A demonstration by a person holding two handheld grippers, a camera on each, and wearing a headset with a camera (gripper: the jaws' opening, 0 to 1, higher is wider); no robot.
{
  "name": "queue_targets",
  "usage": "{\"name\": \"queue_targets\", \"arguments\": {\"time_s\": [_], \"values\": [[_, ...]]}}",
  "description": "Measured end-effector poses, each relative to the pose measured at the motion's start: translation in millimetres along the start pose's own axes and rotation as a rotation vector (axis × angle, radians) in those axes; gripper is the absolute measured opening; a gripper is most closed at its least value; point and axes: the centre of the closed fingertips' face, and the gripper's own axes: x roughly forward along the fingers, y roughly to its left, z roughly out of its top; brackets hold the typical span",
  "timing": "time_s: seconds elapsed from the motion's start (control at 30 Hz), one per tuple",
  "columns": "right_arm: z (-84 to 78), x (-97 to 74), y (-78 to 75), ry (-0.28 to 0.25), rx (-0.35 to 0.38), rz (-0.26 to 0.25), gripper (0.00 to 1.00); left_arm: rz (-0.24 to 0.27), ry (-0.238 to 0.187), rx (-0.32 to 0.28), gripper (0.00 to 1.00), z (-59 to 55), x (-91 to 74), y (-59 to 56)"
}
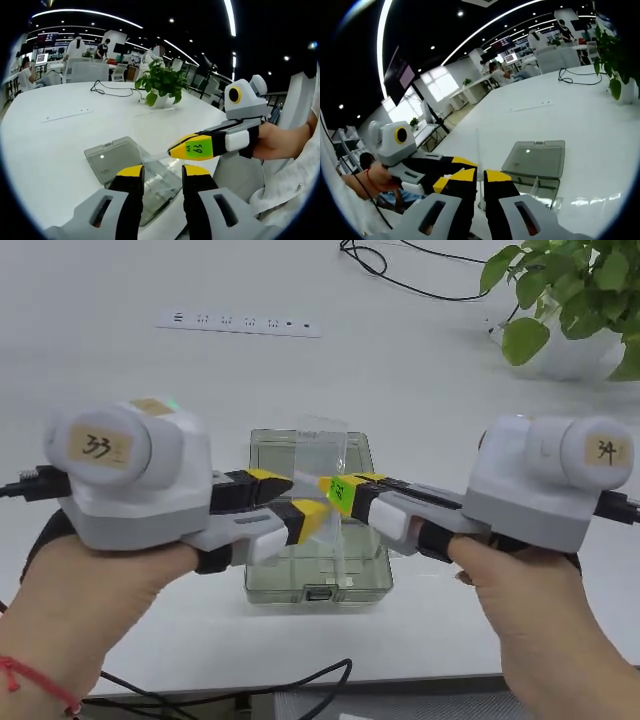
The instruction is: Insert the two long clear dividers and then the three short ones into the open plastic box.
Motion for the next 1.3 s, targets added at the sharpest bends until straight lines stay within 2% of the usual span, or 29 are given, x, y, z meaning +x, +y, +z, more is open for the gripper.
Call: {"name": "queue_targets", "arguments": {"time_s": [0.3, 0.8, 0.93, 1.3], "values": [[3.8, 1.0, 0.6, 0.006, 0.005, -0.006, 0.06, -0.017, 0.01, 0.016, 0.33, -1.4, -0.5, -3.4], [11.7, 5.1, 1.9, 0.035, 0.018, -0.016, 0.06, -0.058, 0.016, 0.052, 0.35, -9.7, -9.2, -3.8], [14.5, 6.0, -0.4, 0.049, 0.03, -0.026, 0.06, -0.068, 0.012, 0.069, 0.4, -11.9, -13.7, -1.8], [14.7, 13.7, -5.9, 0.114, 0.064, -0.055, 0.07, -0.087, 0.038, 0.163, 0.56, -25.6, -25.3, 8.6]]}}
